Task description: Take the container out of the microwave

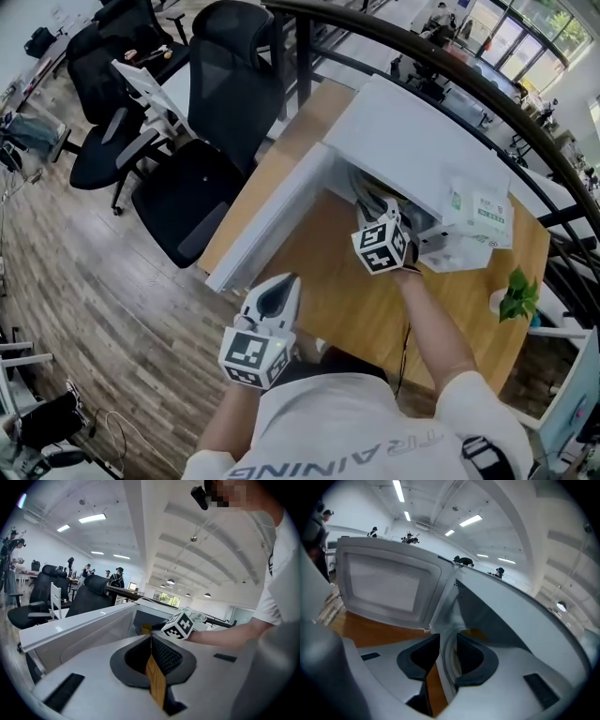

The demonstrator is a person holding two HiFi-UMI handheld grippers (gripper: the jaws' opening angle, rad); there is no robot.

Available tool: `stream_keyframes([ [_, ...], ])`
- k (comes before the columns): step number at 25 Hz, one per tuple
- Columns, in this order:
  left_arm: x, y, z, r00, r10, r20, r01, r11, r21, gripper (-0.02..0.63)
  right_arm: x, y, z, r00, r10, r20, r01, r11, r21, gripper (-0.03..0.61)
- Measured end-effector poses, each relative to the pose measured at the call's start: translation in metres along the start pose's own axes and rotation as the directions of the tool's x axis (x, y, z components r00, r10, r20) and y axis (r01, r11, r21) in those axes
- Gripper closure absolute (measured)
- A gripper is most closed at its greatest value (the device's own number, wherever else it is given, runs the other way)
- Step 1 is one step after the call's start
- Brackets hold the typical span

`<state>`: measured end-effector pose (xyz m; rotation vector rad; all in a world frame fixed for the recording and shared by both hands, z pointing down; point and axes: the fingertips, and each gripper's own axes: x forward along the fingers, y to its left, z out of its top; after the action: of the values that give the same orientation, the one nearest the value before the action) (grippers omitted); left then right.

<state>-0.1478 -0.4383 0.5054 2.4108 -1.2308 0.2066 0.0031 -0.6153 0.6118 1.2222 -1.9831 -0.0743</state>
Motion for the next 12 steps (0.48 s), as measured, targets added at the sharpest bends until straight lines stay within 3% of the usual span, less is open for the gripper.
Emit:
stream_keyframes([
  [12, 0.001, -0.006, -0.011, 1.0, 0.01, -0.019, -0.011, 1.0, -0.023, 0.58, 0.054, -0.02, -0.031, 0.988, -0.103, -0.115, 0.082, 0.981, -0.175, 0.451],
])
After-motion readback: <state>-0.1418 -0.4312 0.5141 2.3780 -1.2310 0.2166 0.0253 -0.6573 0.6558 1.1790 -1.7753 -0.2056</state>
